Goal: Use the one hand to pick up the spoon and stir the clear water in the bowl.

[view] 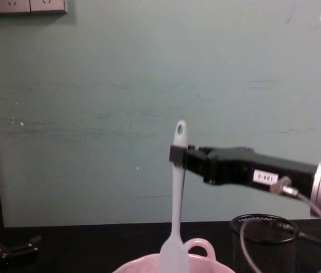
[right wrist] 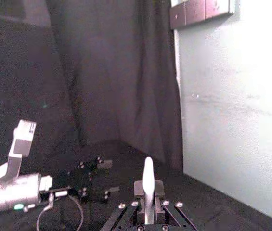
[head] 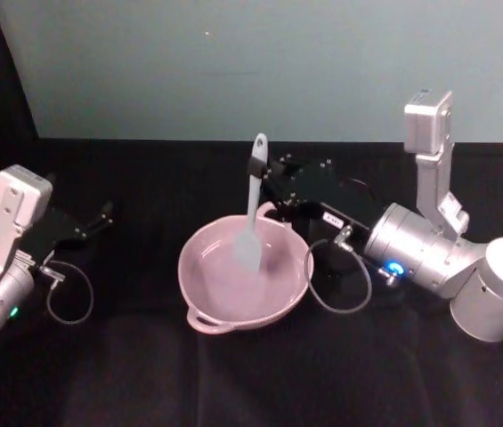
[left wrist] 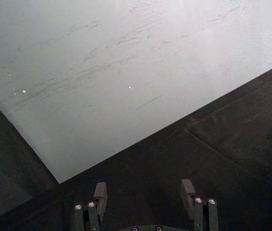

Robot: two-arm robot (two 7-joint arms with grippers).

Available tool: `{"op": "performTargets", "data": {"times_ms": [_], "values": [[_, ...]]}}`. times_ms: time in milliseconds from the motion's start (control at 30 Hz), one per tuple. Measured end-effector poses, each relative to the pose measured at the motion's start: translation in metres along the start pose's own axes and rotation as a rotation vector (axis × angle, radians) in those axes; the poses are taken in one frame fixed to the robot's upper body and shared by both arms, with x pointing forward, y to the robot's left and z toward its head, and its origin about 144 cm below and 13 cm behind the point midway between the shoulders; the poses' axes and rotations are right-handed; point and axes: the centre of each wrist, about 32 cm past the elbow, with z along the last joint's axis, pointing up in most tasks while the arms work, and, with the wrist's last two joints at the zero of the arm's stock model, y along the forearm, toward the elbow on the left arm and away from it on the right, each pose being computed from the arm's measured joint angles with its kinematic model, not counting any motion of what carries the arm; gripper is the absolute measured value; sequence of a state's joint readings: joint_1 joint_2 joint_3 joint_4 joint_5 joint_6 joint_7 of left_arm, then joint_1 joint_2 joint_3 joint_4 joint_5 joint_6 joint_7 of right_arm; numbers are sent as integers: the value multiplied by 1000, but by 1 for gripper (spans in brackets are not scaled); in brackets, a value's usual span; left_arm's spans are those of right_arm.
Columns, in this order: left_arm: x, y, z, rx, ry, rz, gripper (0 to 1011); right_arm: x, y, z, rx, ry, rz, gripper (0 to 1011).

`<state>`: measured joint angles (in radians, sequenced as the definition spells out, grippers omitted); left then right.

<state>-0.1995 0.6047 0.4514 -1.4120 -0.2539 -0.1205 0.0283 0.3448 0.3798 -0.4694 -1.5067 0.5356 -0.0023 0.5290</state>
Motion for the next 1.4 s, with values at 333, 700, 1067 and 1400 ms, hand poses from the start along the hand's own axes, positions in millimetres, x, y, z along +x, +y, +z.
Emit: {"op": "performTargets", "data": {"times_ms": [333, 700, 1067, 1400], "values": [[0, 0, 0, 0, 0, 0, 1011, 0, -8, 21, 37, 36, -56, 118], [0, 0, 0, 0, 0, 0, 1011, -3, -16, 39, 40, 102, -124, 118], [0, 0, 0, 0, 0, 0, 1011, -2, -22, 53, 50, 137, -177, 118], [0, 0, 0, 0, 0, 0, 1012, -1, -25, 59, 48, 162, -197, 118]]}}
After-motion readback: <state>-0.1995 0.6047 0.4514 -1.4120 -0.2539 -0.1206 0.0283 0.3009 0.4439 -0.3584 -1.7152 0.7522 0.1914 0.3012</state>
